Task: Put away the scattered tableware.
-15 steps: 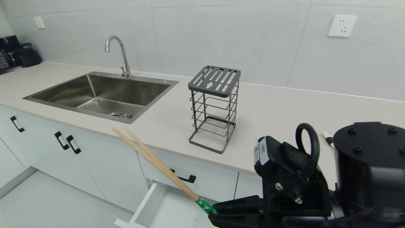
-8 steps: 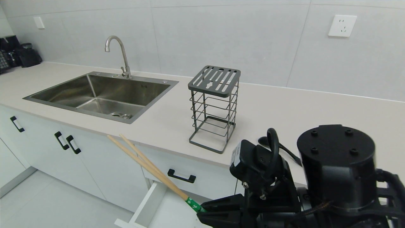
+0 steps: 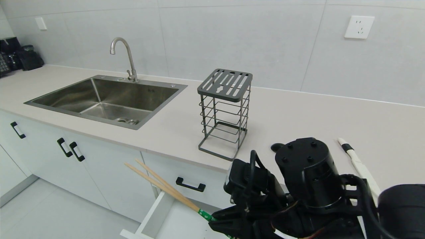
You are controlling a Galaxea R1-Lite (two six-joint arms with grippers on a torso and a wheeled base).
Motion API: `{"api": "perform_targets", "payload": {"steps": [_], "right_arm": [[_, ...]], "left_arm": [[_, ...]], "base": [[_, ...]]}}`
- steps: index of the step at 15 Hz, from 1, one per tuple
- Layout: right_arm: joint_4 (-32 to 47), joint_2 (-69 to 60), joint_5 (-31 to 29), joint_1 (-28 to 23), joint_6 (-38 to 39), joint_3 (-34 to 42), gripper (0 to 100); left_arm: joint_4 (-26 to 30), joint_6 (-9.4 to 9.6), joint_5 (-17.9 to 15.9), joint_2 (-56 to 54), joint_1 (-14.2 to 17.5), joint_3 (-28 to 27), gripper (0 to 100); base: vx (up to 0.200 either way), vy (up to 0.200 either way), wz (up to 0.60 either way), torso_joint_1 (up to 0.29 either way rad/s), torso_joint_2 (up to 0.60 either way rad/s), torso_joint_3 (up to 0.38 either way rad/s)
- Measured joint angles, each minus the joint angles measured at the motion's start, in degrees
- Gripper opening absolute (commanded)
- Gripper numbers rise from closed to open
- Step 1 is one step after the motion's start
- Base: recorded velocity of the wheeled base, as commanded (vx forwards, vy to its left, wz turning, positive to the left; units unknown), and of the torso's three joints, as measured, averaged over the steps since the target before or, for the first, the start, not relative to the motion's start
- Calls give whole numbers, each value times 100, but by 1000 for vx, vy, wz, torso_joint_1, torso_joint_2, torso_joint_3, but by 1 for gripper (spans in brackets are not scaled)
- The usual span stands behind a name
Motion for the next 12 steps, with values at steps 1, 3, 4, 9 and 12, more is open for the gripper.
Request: {"api": "perform_targets", "payload": {"steps": [1,3,4,9,12], "right_arm": [[22,60,-5,0,-15,0,0],[30,162,0,-16,-17,-24,0],[28,208,0,-38,-17,-44,0],[55,378,2,-66,-17,-168,0],[104,463,2,-66,-17,-271,0]], "left_arm": [[-5,0,0,0,0,0,100],[-2,0,0,0,0,0,100],[-2,0,1,0,0,0,100],[1,0,0,0,0,0,100],[1,0,0,0,0,0,100]], "base": [[0,0,0,-124,256,110],[0,0,0,-200,391,188],[0,0,0,-242,461,222],[0,0,0,-249,484,232],[0,0,0,-251,471,212]]}}
